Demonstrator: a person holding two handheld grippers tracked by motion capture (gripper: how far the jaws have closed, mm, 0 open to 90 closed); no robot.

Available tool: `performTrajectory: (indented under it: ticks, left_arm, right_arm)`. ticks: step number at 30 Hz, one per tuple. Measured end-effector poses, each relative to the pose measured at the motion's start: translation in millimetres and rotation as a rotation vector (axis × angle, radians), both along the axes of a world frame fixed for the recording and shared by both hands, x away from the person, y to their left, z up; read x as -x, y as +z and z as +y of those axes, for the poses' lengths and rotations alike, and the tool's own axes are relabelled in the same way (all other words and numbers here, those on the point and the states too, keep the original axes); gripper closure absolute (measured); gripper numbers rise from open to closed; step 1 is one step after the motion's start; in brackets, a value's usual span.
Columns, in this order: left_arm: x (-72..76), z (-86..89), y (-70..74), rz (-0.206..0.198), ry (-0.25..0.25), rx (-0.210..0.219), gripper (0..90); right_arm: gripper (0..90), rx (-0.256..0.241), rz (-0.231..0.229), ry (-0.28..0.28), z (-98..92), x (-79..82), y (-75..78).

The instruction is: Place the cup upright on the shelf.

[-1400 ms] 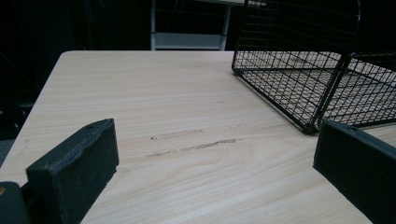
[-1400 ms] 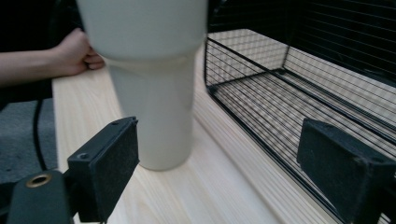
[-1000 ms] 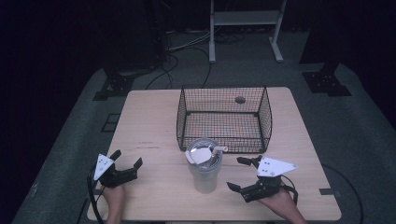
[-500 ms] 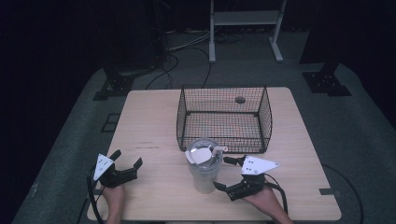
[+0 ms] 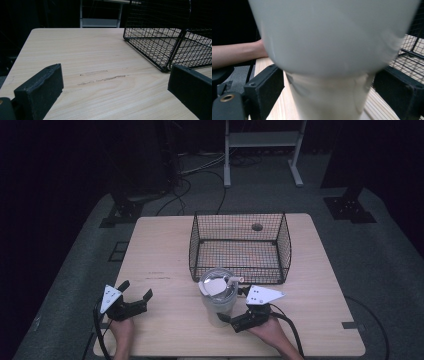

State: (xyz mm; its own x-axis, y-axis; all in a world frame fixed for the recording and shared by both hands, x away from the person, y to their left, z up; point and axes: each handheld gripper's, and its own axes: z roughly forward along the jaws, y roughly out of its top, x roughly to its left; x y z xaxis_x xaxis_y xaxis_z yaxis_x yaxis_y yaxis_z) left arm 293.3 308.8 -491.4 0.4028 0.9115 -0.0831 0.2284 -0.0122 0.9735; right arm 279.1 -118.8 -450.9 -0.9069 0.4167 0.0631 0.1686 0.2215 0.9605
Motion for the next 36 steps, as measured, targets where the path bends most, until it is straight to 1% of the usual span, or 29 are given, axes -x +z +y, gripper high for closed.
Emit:
performTrajectory:
  ticks: [3, 4, 5, 6, 13, 17, 21, 23, 27, 32, 36]
  left_arm:
    - [0.2, 0.0, 0.0, 0.0, 0.0, 0.003, 0.0]
    - [0.3, 0.1, 0.0, 0.001, 0.0, 0.004, 0.0]
    - [0.3, 0.1, 0.0, 0.001, 0.0, 0.004, 0.0]
    - [0.3, 0.3, 0.0, 0.001, -0.001, 0.005, 0.0]
    - [0.1, 0.7, 0.1, 0.0, -0.001, 0.006, 0.0]
    - [0.1, 0.6, 0.1, 0.0, -0.001, 0.007, 0.0]
    - [0.2, 0.7, 0.1, 0.001, -0.001, 0.006, 0.0]
    - [0.1, 1.0, 0.1, -0.001, -0.003, 0.006, 0.0]
    - [0.2, 1.5, 0.0, -0.003, -0.002, 0.012, 0.0]
    - [0.3, 1.9, 0.2, -0.002, -0.003, 0.017, 0.0]
    - [0.4, 2.1, 0.2, -0.002, -0.003, 0.019, 0.0]
  right_arm:
    - [7.5, -0.007, 0.0, -0.004, 4.2, -1.2, -1.0]
    - [6.9, -0.013, -0.01, -0.007, 7.0, -2.0, -2.0]
    - [6.9, -0.013, -0.01, -0.007, 7.0, -2.0, -2.0]
    - [6.5, -0.026, -0.018, -0.014, 9.8, -2.5, -2.9]
    - [5.6, -0.06, -0.034, -0.028, 15.6, -3.7, -6.3]
    - [5.9, -0.067, -0.044, -0.033, 18.0, -4.0, -7.4]
    - [7.0, -0.053, -0.056, -0.035, 17.6, -3.1, -6.7]
    - [7.3, -0.045, -0.058, -0.036, 17.3, -2.2, -5.9]
    - [7.4, -0.048, -0.058, -0.039, 17.4, -2.3, -5.9]
    - [7.4, -0.056, -0.053, -0.046, 17.2, -2.4, -6.1]
    - [7.5, -0.072, -0.042, -0.056, 15.6, -3.9, -6.3]
